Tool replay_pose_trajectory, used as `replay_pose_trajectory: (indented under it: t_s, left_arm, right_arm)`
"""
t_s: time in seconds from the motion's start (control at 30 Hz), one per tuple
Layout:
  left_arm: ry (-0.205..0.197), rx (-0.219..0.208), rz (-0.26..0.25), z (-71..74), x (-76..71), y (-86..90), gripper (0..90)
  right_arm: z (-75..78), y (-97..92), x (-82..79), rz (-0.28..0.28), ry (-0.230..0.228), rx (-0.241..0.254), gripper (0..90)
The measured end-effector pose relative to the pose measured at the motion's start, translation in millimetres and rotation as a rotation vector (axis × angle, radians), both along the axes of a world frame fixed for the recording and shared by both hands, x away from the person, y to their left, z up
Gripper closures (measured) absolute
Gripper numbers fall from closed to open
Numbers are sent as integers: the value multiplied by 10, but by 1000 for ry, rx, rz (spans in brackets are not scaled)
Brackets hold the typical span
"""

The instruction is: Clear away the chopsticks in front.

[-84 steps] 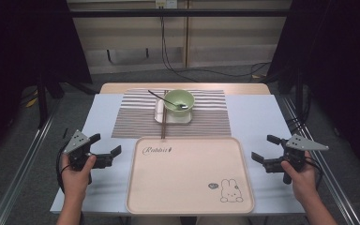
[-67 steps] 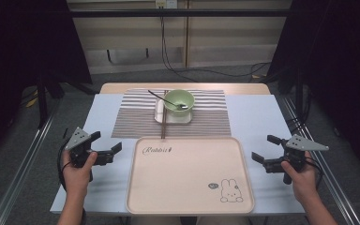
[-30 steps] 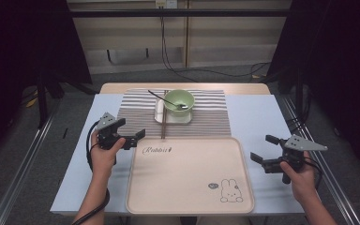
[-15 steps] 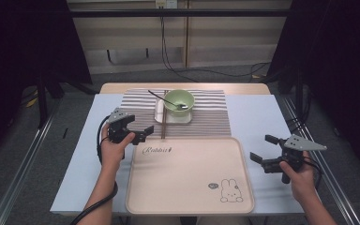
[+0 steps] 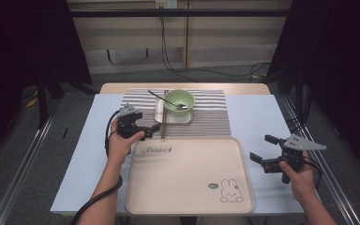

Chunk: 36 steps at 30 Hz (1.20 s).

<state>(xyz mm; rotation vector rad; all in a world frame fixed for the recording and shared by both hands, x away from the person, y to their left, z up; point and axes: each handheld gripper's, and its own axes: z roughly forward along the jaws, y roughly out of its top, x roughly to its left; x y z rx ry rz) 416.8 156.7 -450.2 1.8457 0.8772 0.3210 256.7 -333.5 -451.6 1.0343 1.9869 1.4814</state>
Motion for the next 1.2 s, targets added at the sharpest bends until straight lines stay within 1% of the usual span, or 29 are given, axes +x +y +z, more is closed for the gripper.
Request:
replay_pose_trajectory:
  t_s: [0.1, 0.13, 0.2, 0.3, 0.33, 0.37, 0.4, 0.43, 0.47, 0.5, 0.53, 0.57, 0.6, 0.67, 0.7, 0.73, 0.8, 0.83, 0.87, 0.9, 0.93, 0.97, 1.03, 1.07, 1.1, 1.13, 1.17, 1.2]
  left_arm:
    - [14, 8, 21, 11, 49, -46, 0]
    - [9, 17, 14, 15, 64, -49, 0]
    - [14, 37, 23, 19, 93, -72, 1]
    - [26, 46, 43, 28, 132, -100, 18]
    - [31, 41, 47, 29, 148, -106, 25]
    - [33, 45, 52, 32, 164, -109, 29]
    - [36, 58, 64, 36, 175, -113, 43]
    - [39, 58, 62, 34, 189, -119, 57]
    - [39, 71, 68, 37, 198, -123, 79]
    - [41, 68, 68, 34, 206, -131, 112]
    - [43, 73, 80, 31, 213, -139, 144]
    - [42, 77, 79, 27, 222, -143, 177]
    - [45, 81, 92, 25, 229, -152, 211]
    - [52, 81, 107, 17, 253, -160, 255]
    - [63, 82, 114, 13, 264, -162, 286]
    - [67, 86, 128, 7, 275, -168, 297]
    - [66, 103, 153, -1, 291, -173, 318]
    - [70, 91, 154, -11, 302, -180, 342]
    - [83, 90, 157, -17, 310, -185, 358]
    - [86, 96, 161, -24, 322, -187, 365]
    - [94, 87, 176, -32, 330, -204, 368]
    - [98, 94, 180, -36, 339, -212, 375]
    - [112, 128, 181, -38, 356, -228, 393]
    - [114, 129, 187, -41, 368, -237, 396]
    - [126, 128, 194, -42, 374, -250, 400]
    - [130, 114, 215, -48, 380, -276, 411]
    - [134, 132, 208, -49, 390, -272, 419]
    - [142, 140, 212, -55, 397, -278, 428]
  right_arm:
    - [2, -4, 6, 3, -5, 3, 13]
    - [2, -5, 5, 2, -4, 3, 13]
    - [3, -9, 6, 6, -7, -1, 13]
    - [2, -12, 9, 9, -10, 0, 14]
    - [2, -11, 9, 7, -9, 2, 14]
    - [3, -11, 8, 6, -9, 2, 14]
    - [4, -12, 7, 8, -9, 2, 14]
    - [3, -11, 8, 7, -10, 3, 14]
    - [3, -11, 8, 7, -10, 2, 14]
    - [3, -12, 8, 7, -10, 2, 14]
    - [3, -12, 9, 7, -10, 3, 14]
    - [4, -12, 8, 7, -10, 2, 14]
    - [4, -12, 8, 8, -9, 4, 14]
    - [3, -11, 9, 9, -10, 3, 14]
    - [5, -11, 7, 9, -8, 5, 14]
    - [6, -9, 7, 4, -7, 10, 14]
    - [5, -13, 5, 8, -9, 3, 14]
    - [6, -17, 5, 10, -11, 0, 14]
    - [7, -15, 5, 7, -10, 3, 14]
    - [8, -14, 6, 6, -10, 6, 14]
    - [8, -13, 6, 7, -9, 6, 14]
    - [7, -15, 7, 9, -10, 2, 14]
    - [7, -13, 8, 7, -9, 6, 14]
    - [9, -13, 7, 5, -9, 5, 14]
    - [9, -14, 8, 8, -9, 8, 14]
    - [9, -13, 9, 5, -10, 7, 14]
    - [10, -14, 9, 6, -10, 5, 14]
    - [9, -16, 10, 8, -11, 2, 14]
